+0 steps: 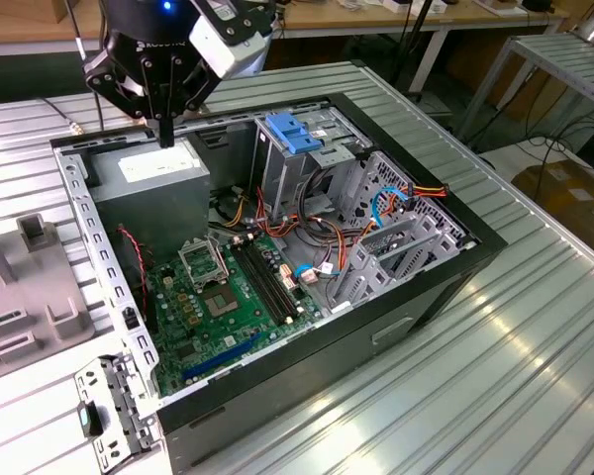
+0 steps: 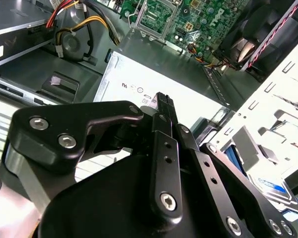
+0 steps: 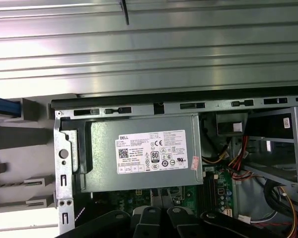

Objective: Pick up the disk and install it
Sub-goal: 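Reach for the disk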

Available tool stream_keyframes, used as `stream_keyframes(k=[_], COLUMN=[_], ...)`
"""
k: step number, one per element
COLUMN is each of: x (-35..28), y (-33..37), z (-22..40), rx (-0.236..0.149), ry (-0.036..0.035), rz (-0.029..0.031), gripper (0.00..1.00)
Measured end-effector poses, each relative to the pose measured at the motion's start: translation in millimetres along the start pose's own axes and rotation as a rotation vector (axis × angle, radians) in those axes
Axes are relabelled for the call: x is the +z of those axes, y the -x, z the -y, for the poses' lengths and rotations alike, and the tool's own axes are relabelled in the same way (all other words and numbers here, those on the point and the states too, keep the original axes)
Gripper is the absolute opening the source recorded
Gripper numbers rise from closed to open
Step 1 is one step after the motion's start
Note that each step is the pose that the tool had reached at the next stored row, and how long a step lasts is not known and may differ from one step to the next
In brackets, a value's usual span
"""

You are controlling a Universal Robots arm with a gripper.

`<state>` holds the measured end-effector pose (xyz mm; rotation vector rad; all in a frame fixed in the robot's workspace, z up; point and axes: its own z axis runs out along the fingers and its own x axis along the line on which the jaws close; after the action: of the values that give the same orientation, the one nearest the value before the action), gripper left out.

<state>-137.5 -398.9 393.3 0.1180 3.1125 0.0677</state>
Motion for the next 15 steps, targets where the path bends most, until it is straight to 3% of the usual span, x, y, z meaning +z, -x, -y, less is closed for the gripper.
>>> stream_keyframes(k=[15], x=[-0.1], y=[-3.5], z=[0.3], rx=[0.000], ry=[0.0000], rz=[0.0000], gripper=[0.11])
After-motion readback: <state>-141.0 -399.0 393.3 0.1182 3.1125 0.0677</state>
